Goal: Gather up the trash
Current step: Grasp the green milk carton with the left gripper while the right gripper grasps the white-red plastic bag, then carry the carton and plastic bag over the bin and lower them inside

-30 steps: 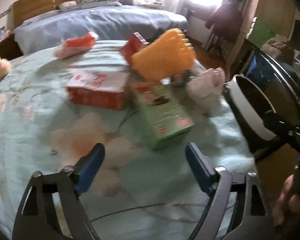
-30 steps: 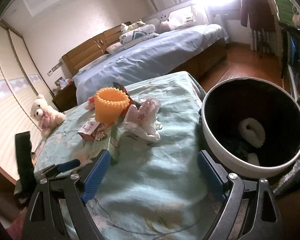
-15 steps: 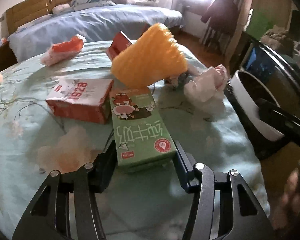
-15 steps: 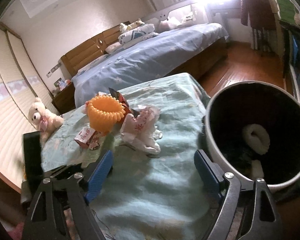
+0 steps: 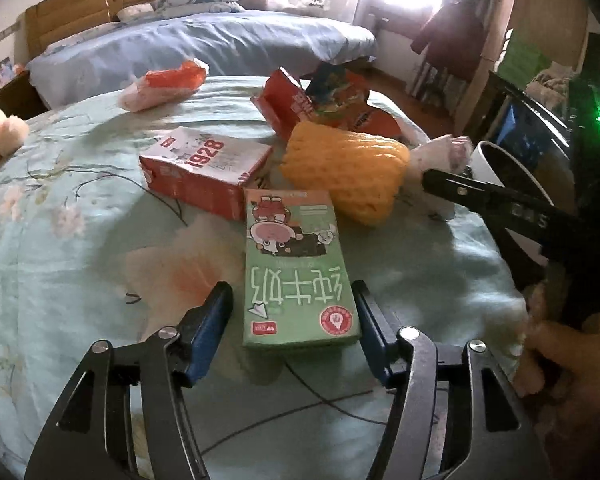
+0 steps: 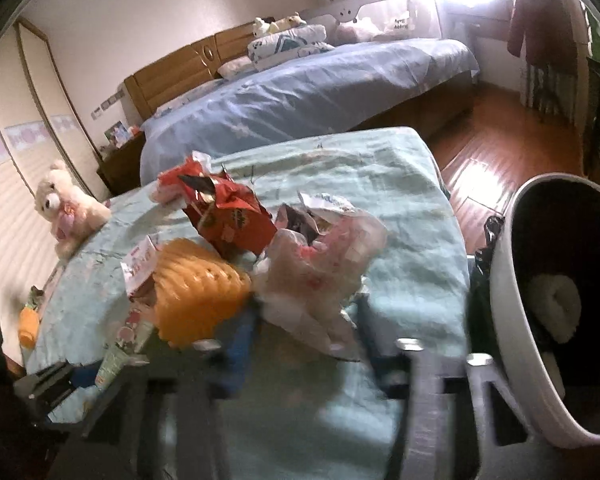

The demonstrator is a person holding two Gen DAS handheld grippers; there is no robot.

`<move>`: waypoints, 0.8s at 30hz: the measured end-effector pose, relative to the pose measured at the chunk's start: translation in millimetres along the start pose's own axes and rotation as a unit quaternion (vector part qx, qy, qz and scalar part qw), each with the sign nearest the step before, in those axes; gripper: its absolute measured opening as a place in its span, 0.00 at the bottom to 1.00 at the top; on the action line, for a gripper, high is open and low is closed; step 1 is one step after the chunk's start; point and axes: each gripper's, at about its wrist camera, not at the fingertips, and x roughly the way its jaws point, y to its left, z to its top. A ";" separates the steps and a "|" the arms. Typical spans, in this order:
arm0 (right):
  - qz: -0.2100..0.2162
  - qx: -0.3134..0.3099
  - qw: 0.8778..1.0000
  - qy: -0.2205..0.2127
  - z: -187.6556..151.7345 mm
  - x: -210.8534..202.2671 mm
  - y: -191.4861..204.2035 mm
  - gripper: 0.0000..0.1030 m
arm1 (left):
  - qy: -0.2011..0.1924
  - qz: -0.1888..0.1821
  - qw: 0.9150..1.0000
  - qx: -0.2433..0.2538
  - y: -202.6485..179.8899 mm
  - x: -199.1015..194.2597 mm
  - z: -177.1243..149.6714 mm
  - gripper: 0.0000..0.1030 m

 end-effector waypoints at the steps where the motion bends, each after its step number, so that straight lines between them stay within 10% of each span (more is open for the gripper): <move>1: 0.001 0.000 1.000 -0.004 -3.2 -4.9 0.0 0.34 | 0.002 -0.002 1.000 0.000 1.4 0.2 -0.8 0.48; 24: 0.001 0.037 0.998 -0.056 -48.3 -121.3 -32.0 0.27 | -0.029 -0.081 0.994 0.072 -77.0 -31.6 -2.6 0.48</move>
